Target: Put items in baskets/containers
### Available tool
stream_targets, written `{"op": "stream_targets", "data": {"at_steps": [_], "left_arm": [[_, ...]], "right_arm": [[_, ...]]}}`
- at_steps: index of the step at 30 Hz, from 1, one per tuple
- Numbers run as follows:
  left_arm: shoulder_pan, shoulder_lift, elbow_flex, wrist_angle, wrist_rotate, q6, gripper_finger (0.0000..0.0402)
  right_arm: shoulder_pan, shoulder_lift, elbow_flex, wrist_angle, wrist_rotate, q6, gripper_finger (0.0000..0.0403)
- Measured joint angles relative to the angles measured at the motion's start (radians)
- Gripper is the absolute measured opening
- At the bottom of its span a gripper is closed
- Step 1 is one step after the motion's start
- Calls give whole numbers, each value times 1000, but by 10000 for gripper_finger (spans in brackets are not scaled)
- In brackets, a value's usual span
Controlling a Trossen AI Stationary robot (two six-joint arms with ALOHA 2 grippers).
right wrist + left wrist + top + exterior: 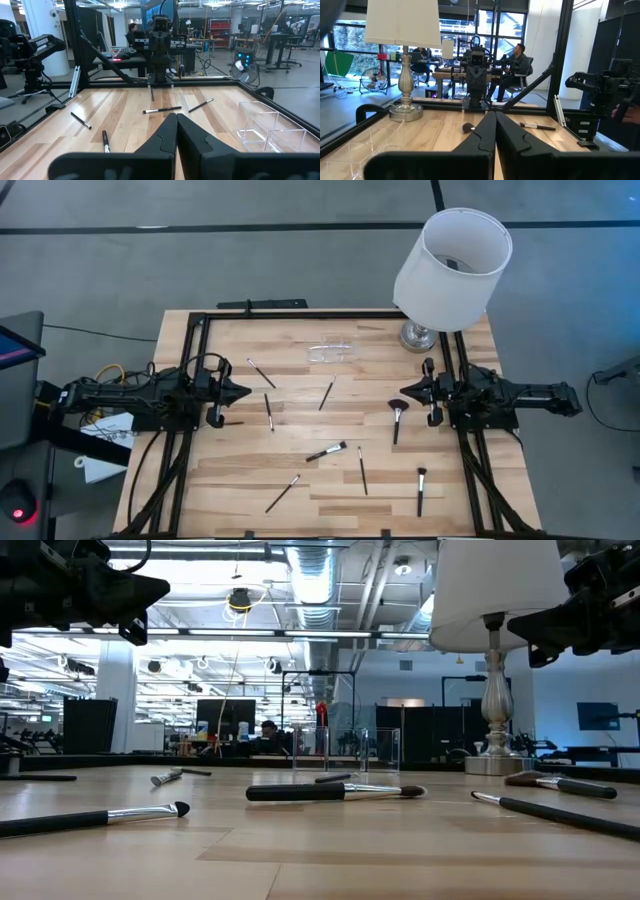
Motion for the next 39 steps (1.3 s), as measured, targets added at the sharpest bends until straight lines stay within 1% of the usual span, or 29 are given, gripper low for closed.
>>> {"op": "stream_targets", "data": {"at_steps": [15, 21, 24, 28, 30, 34, 36, 39], "left_arm": [[0, 0, 0, 0, 0, 0, 6], [0, 0, 0, 0, 0, 0, 6], [0, 0, 0, 0, 0, 0, 6], [0, 0, 0, 0, 0, 0, 6], [0, 0, 0, 0, 0, 0, 6], [0, 0, 0, 10, -2, 20, 6], [0, 0, 0, 26, -3, 27, 6], [0, 0, 0, 27, -3, 26, 6]], "right_arm": [[0, 0, -1, 6, 0, 0, 0], [2, 0, -3, 66, -1, 11, 0], [4, 0, -3, 86, -2, 93, 0], [4, 0, -2, 158, 3, 100, 0], [4, 0, -1, 198, 22, 134, 0], [3, 2, -1, 205, 84, 277, 1], [7, 14, -1, 193, 92, 350, 6], [30, 48, -1, 187, 92, 448, 23]]}}
